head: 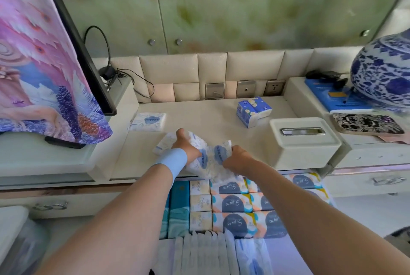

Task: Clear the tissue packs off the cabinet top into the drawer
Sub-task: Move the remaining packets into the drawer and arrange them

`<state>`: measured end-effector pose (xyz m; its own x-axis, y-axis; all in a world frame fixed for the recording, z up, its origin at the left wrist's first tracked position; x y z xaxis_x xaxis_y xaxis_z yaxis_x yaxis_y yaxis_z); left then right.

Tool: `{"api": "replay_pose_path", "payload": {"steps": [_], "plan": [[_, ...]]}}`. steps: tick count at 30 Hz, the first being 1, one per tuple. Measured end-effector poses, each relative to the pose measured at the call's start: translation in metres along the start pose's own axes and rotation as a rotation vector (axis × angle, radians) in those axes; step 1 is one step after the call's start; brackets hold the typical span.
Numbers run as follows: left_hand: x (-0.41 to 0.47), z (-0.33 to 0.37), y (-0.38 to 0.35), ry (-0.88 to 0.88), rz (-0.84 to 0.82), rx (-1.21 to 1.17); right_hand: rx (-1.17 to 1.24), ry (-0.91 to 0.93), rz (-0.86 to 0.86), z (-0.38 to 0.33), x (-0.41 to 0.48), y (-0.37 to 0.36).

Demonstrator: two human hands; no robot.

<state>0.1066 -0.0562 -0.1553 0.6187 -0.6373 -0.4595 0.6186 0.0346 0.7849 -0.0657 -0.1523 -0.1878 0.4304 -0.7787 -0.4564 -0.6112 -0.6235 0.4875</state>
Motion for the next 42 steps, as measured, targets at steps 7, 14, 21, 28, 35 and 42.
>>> {"api": "replay_pose_path", "payload": {"steps": [7, 14, 21, 28, 35, 42], "plan": [[-0.035, 0.012, -0.01, -0.085, -0.044, 0.221, -0.258, 0.003, -0.044, 0.022, -0.043, 0.025], [-0.084, 0.032, -0.041, -0.218, -0.046, 0.314, -0.48, 0.27, 0.098, 0.025, -0.104, 0.06], [-0.111, 0.027, -0.086, -0.178, -0.096, 0.095, -0.497, 0.41, 0.13, 0.056, -0.156, 0.068], [-0.139, 0.05, -0.113, -0.423, 0.115, 0.827, -0.359, 0.373, 0.075, 0.072, -0.164, 0.073], [-0.176, 0.087, -0.173, -0.781, -0.008, 1.055, -0.194, 0.239, 0.084, 0.088, -0.159, 0.08], [-0.123, 0.05, -0.169, -0.653, -0.037, 1.31, -0.116, 0.321, 0.06, 0.098, -0.152, 0.091]]}}
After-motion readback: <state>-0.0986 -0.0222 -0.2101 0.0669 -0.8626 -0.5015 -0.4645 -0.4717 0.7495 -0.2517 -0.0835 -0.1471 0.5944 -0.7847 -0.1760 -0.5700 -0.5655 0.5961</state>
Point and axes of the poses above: each hand's wrist, its own x-axis towards the middle knuckle, its own y-axis out of the back of the hand, z = x × y, the point moved 10 cm from there along x, towards the middle knuckle, and after that the axes turned 15 degrees about x, right-handed, at the moved point
